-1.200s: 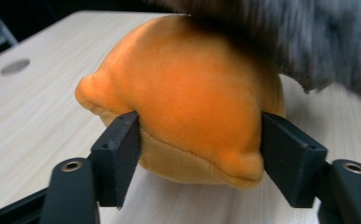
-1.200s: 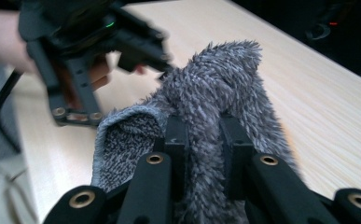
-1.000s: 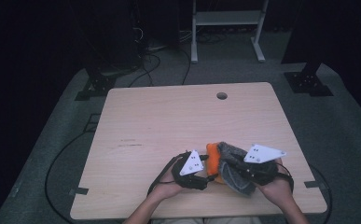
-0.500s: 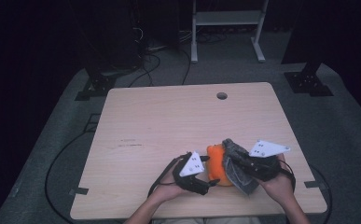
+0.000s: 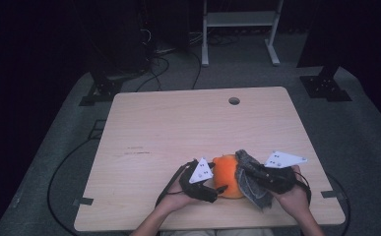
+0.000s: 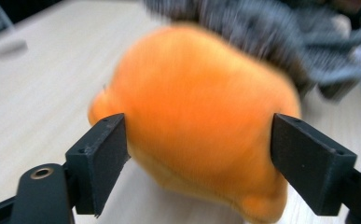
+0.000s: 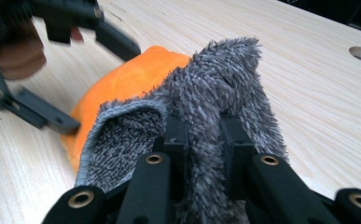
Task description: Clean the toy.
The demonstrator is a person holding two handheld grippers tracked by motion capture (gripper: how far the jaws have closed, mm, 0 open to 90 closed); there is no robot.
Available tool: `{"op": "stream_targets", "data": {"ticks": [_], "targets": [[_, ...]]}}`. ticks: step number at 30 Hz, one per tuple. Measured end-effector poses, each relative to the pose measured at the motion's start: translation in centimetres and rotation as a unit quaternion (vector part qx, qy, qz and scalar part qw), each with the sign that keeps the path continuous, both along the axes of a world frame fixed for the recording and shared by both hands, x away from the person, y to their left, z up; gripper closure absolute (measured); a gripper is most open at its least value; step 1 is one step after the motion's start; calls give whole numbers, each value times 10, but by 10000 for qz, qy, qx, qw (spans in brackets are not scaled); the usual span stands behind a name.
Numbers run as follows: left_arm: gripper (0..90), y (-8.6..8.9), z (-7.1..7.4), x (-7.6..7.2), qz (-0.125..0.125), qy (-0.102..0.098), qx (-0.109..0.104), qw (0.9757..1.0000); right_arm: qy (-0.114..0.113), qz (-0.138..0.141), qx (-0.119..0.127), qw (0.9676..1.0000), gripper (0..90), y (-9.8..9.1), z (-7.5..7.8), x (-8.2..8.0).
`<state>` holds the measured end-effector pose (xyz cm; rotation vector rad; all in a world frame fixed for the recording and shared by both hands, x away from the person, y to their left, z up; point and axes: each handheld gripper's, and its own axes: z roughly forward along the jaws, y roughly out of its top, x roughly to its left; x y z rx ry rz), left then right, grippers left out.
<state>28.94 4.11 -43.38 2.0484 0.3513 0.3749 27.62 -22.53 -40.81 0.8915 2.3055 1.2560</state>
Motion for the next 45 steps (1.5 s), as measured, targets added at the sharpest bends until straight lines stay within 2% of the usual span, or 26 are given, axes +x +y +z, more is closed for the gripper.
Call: {"op": "stream_targets", "data": {"ticks": [1,3,5,7,8,11,13,15,16,17,18,20,22,23,25,26,29,31,33,35,37,39,40,41,43,45], "targets": [[186,0,3,-1,-4,-126,-130,9998,-25,-2,-30,10000,750,1,0,-1],[185,0,3,-1,-97,-154,-223,9996,-23,189,82,9998,750,7,1,-4],[173,-1,-3,0,-77,-174,28,9998,-58,400,77,9992,749,17,2,-8],[180,3,-7,4,4,42,52,10000,-172,449,-83,9988,748,25,1,-11],[186,5,-8,6,44,103,98,9999,-150,437,-44,9989,748,24,0,-9],[209,10,-10,8,78,202,225,9995,-37,115,-34,9999,745,14,-4,0],[207,11,-8,8,39,217,197,9996,94,-88,39,9999,746,6,-7,4],[176,11,-2,7,-25,47,47,10000,138,-147,88,9998,749,6,-8,2],[155,10,0,7,-14,-45,-32,10000,76,-180,38,9998,750,9,-7,0],[152,9,2,6,-35,-103,-160,9998,9,-155,13,9999,750,12,-6,-1],[154,8,2,6,-51,-104,-164,9998,-63,-39,97,9999,750,16,-3,-4],[161,7,-3,7,-77,-73,66,9999,-158,195,210,9995,750,24,1,-9],[186,11,-6,9,-51,96,39,9999,-206,216,137,9995,749,28,0,-9],[192,14,-8,11,-26,200,3,9998,-173,202,163,9995,749,26,-2,-7],[199,16,-8,13,28,282,29,9996,67,43,313,9995,748,15,-9,2],[200,17,-9,13,23,297,30,9996,177,-235,206,9994,748,5,-14,8],[201,20,-10,14,41,346,11,9994,534,-569,203,9967,749,-11,-24,15],[201,21,-11,15,61,402,-40,9992,545,-542,405,9962,749,-16,-23,14],[200,21,-12,15,51,407,-60,9991,387,-377,774,9955,749,-13,-13,8],[200,21,-12,15,50,408,-65,9991,304,-166,938,9950,747,-6,-10,5],[200,22,-12,16,26,433,-61,9990,362,-109,782,9962,747,-1,-15,8],[200,22,-13,16,43,472,-82,9988,644,-122,871,9940,747,-5,-25,15],[200,22,-13,16,53,476,-86,9988,801,-180,910,9925,747,-8,-29,19],[200,22,-13,16,53,483,-83,9988,883,-304,827,9922,748,-11,-32,21],[200,23,-13,16,37,476,-72,9988,988,-499,579,9922,748,-15,-37,24],[200,22,-12,15,23,457,-54,9989,1049,-576,592,9910,749,-20,-38,24]]}}
